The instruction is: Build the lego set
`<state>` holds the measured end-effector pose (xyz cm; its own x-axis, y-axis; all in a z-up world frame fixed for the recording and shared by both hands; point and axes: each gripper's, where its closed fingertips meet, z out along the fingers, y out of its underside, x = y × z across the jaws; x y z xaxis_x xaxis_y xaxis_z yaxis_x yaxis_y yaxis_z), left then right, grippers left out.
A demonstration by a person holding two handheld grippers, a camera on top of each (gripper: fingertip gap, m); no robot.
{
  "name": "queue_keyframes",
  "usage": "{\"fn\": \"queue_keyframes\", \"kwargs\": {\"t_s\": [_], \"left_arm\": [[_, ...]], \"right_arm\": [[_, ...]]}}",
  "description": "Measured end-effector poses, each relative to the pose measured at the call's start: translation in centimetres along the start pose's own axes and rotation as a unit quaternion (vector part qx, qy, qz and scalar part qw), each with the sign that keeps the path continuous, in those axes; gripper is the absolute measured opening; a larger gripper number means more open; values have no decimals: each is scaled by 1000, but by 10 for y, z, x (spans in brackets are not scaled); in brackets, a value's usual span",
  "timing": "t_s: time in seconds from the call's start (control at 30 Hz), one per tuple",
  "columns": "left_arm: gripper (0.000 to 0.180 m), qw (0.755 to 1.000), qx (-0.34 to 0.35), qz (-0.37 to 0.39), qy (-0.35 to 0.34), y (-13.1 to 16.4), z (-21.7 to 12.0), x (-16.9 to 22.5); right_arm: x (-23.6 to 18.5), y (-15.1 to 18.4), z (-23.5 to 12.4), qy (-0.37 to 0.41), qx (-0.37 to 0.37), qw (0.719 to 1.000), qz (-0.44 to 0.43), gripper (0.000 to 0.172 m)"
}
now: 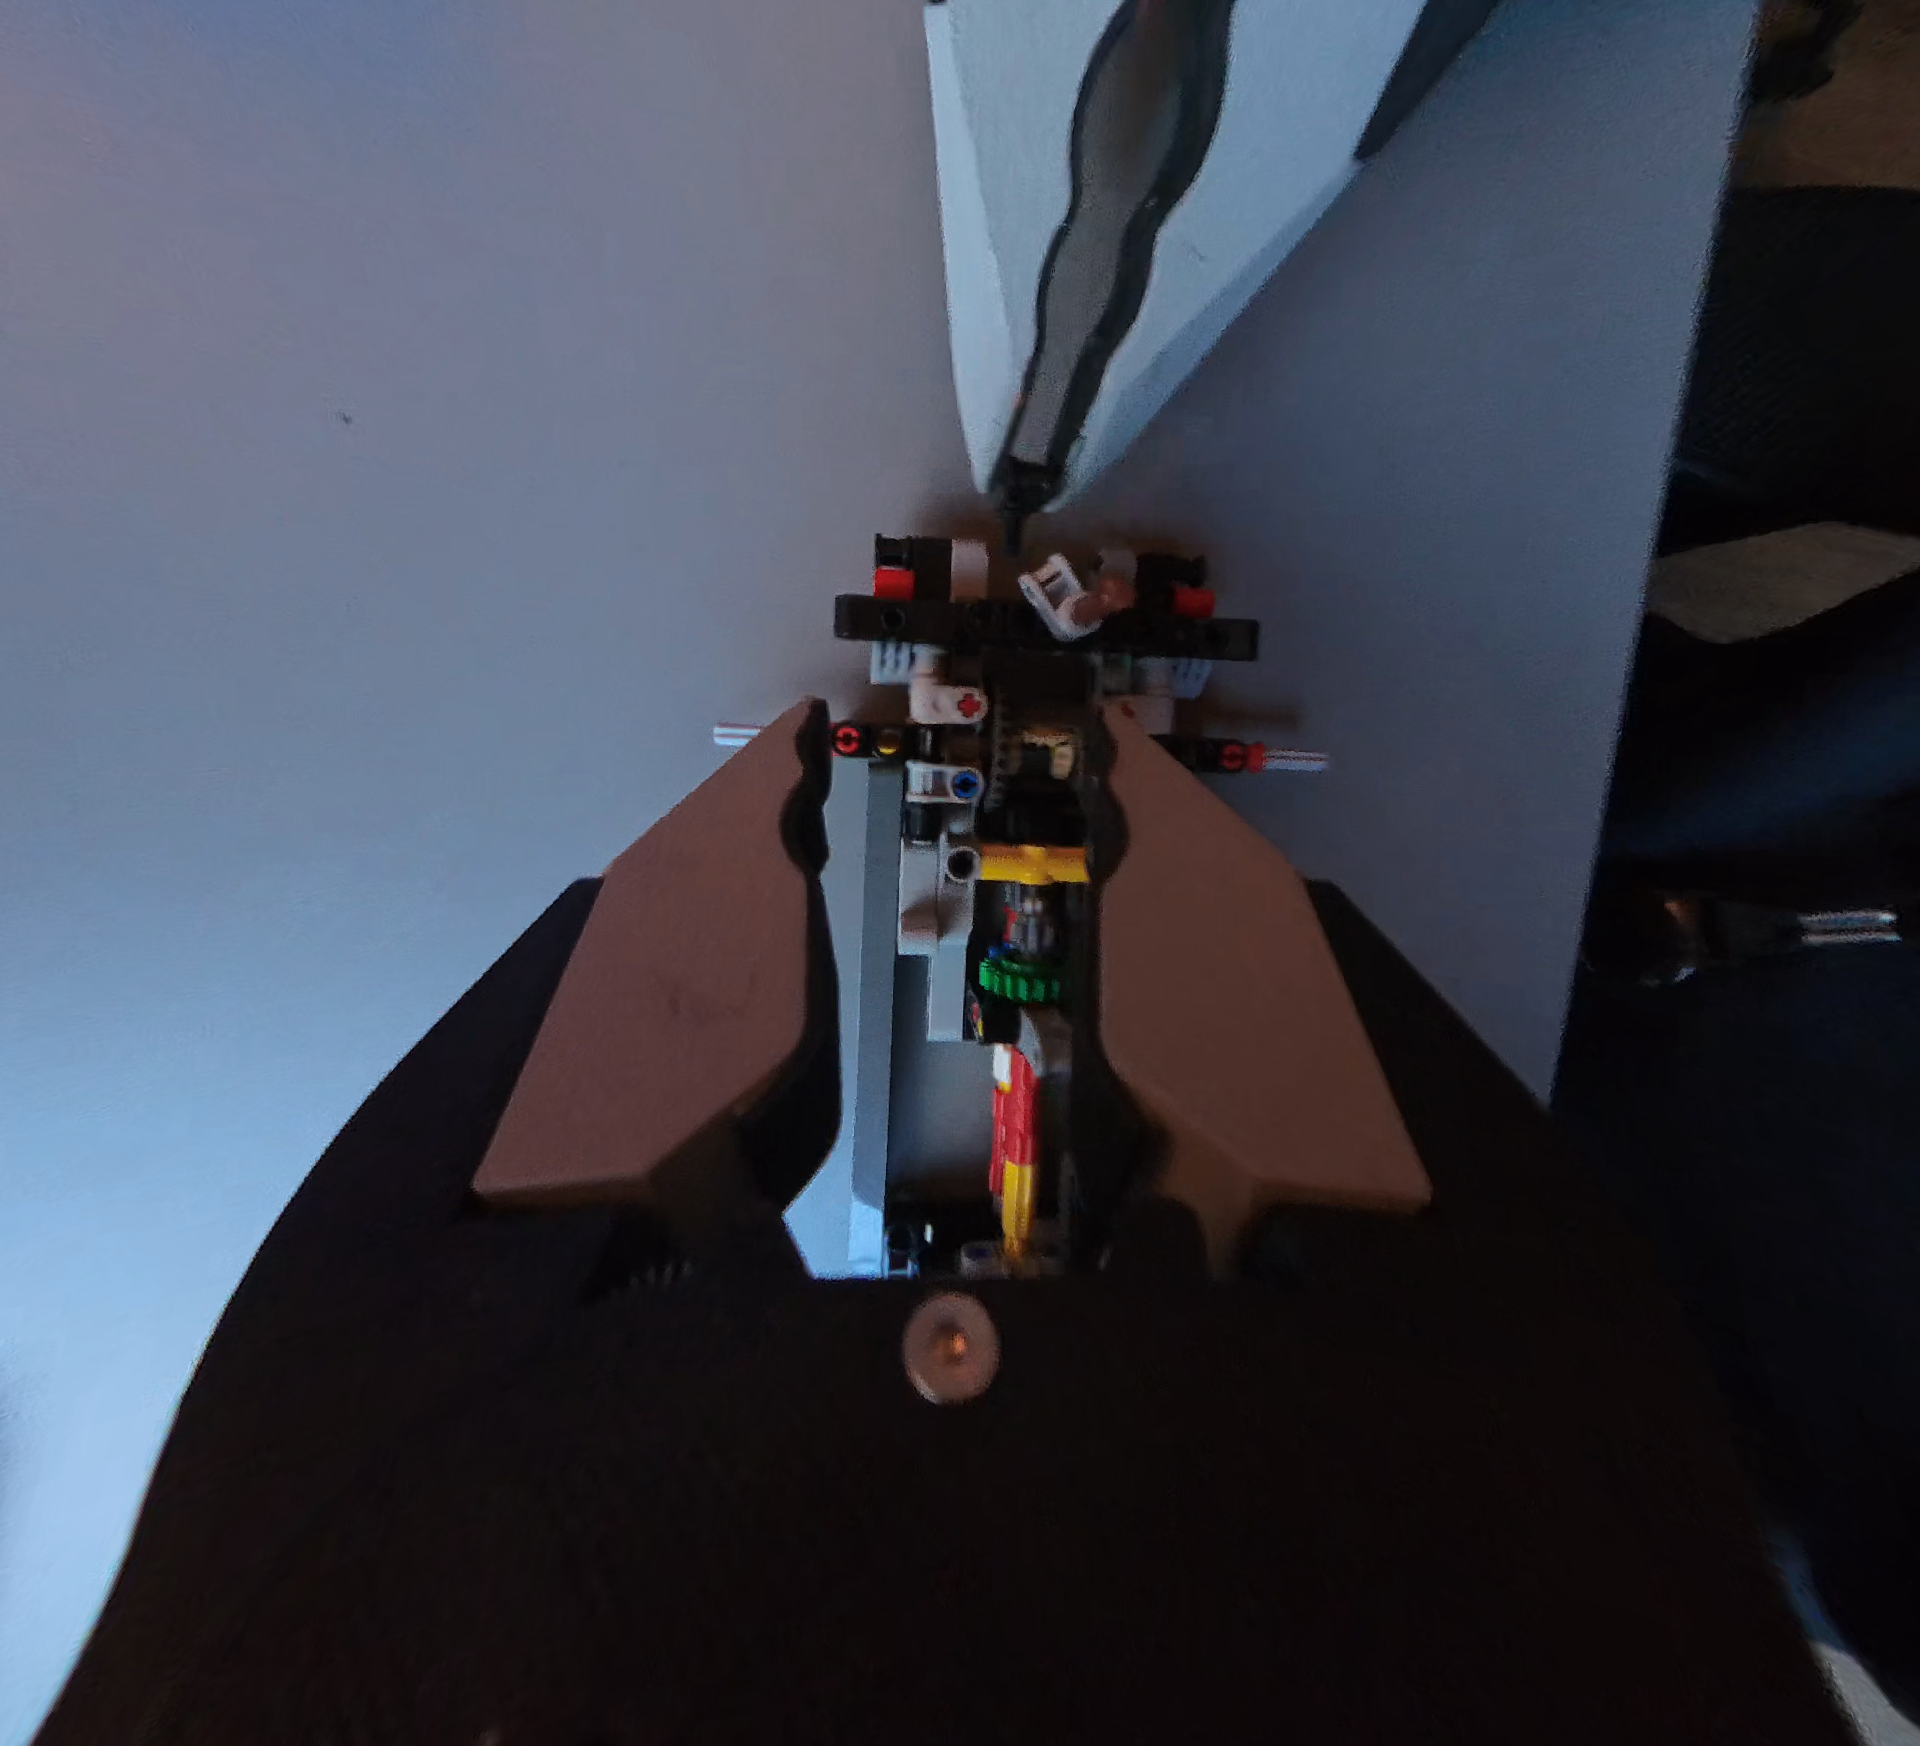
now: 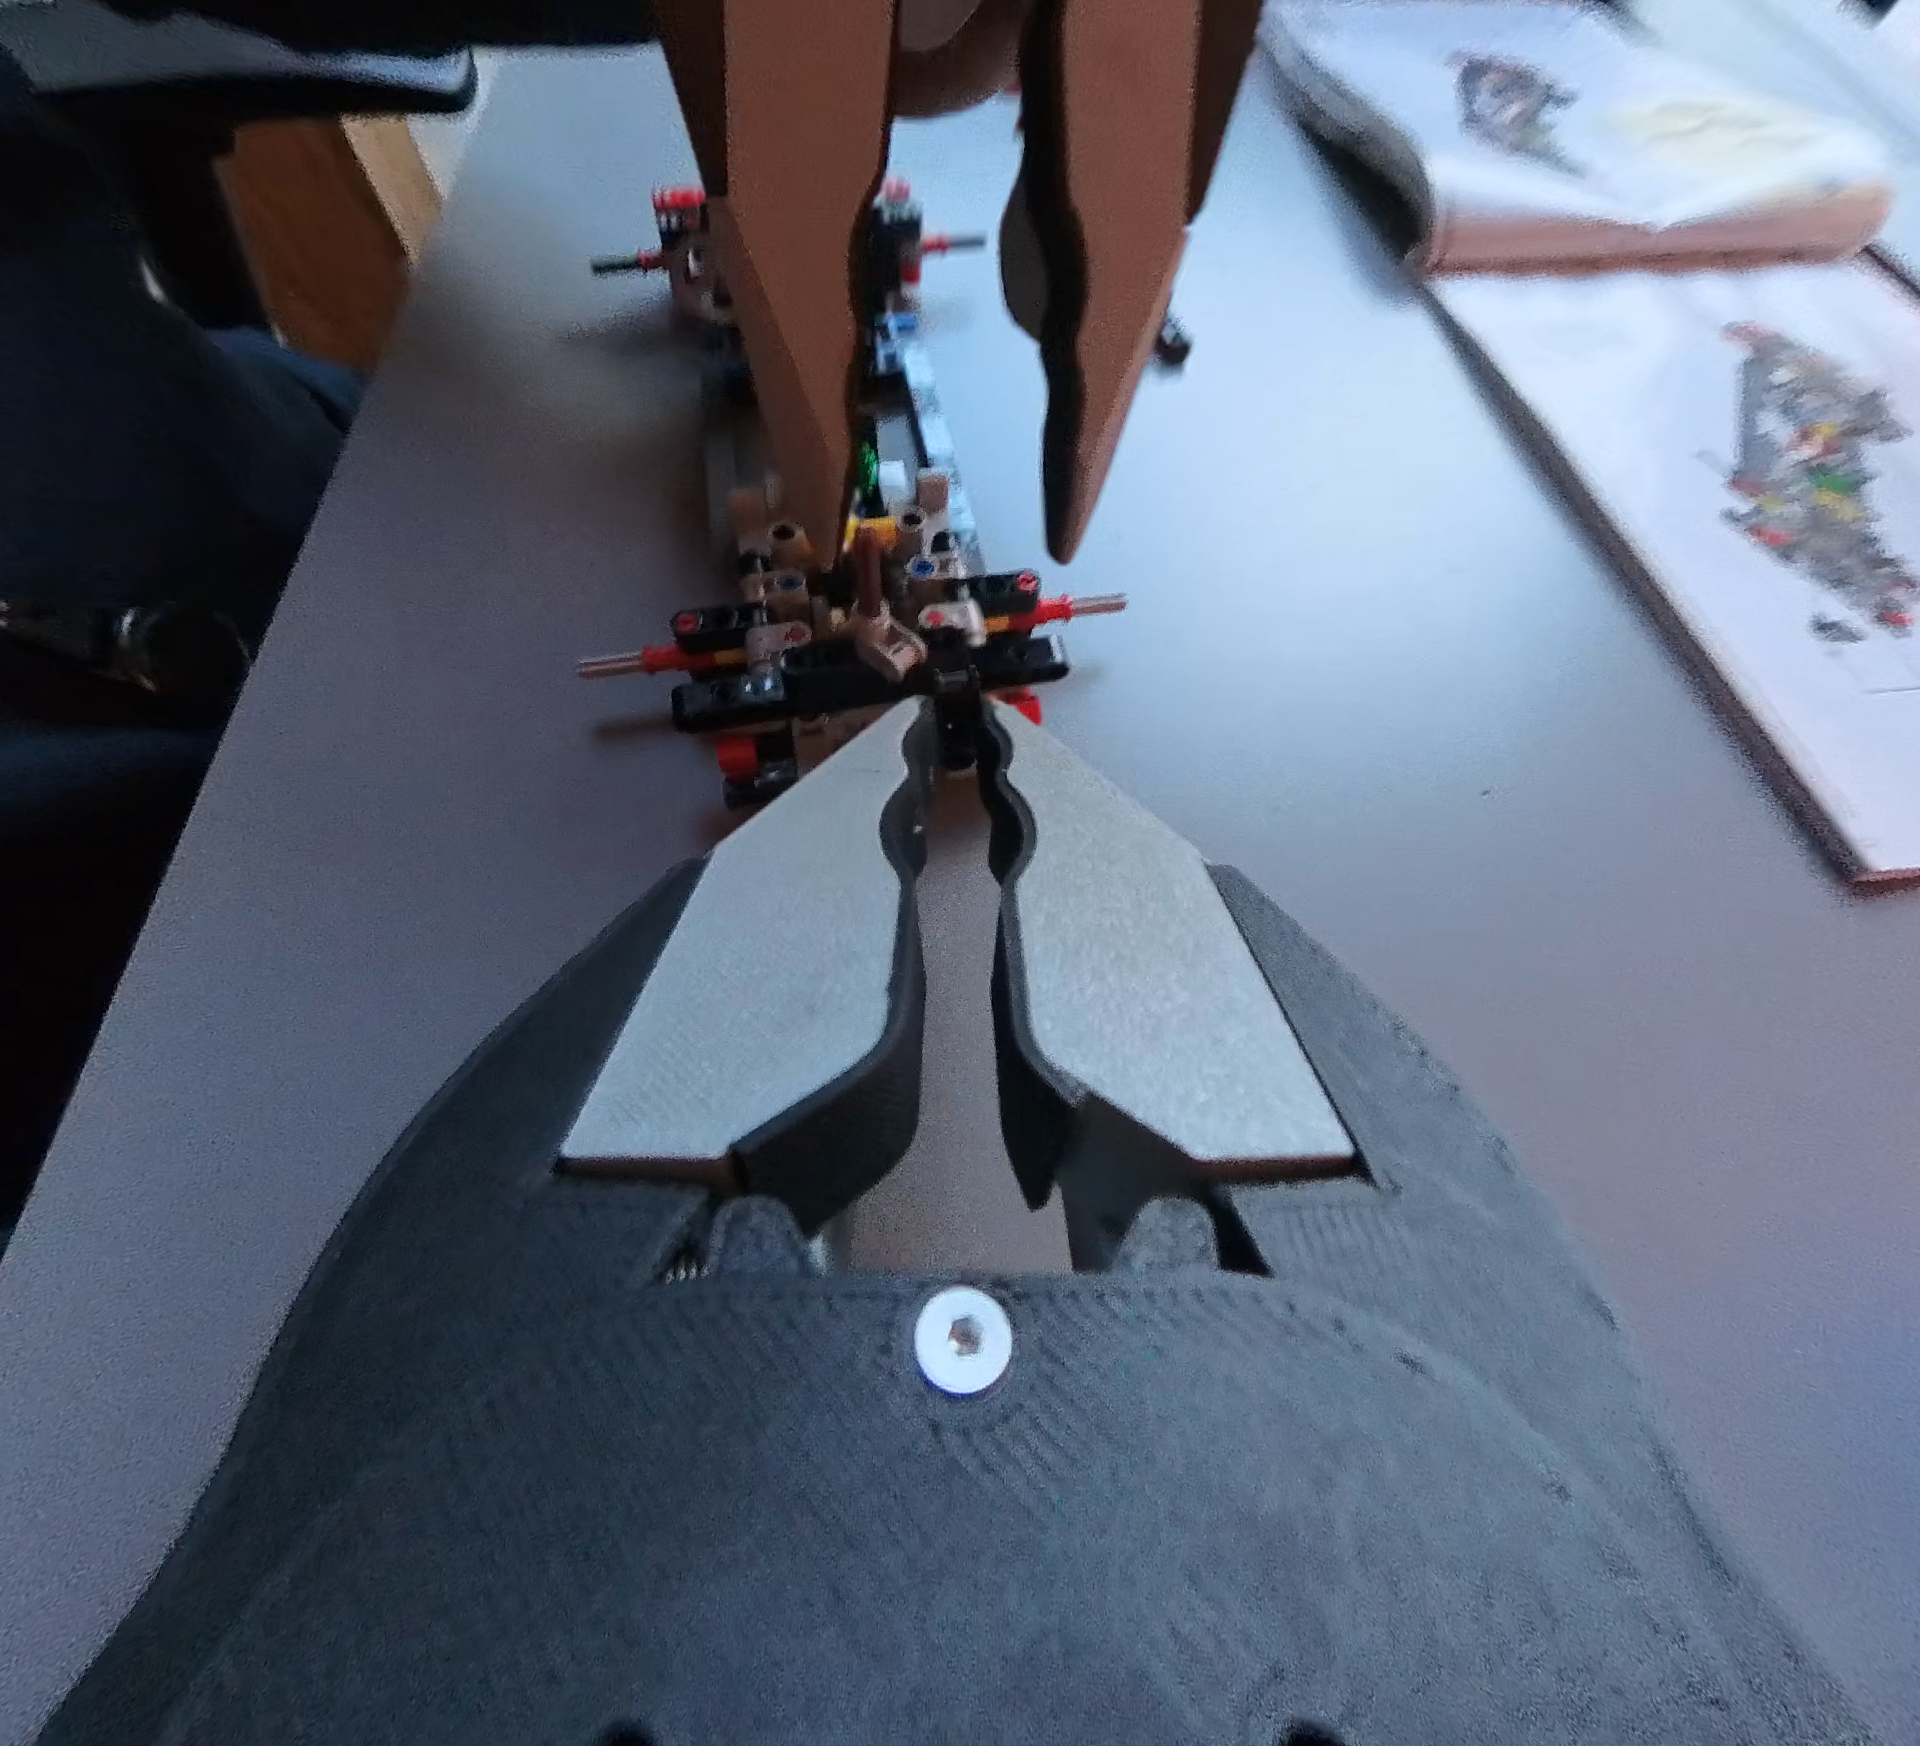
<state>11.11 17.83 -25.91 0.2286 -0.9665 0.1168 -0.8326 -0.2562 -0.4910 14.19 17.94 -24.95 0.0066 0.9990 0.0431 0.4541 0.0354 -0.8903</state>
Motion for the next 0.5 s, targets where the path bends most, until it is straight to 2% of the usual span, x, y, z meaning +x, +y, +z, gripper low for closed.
{"fn": "queue_keyframes", "kwargs": {"t_s": [0.13,0.27,0.43,0.5], "left_arm": [[36,998,64,1,11,-23,-20,8],[30,994,104,28,-8,-47,-18,12],[9,987,148,58,-22,-62,-22,17],[7,987,150,55,-21,-62,-24,16]], "right_arm": [[6,-29,-19,10,91,996,6,3],[4,-56,-34,3,179,984,9,4],[6,-58,-36,12,190,982,0,4],[5,-57,-34,8,191,982,1,4]]}}
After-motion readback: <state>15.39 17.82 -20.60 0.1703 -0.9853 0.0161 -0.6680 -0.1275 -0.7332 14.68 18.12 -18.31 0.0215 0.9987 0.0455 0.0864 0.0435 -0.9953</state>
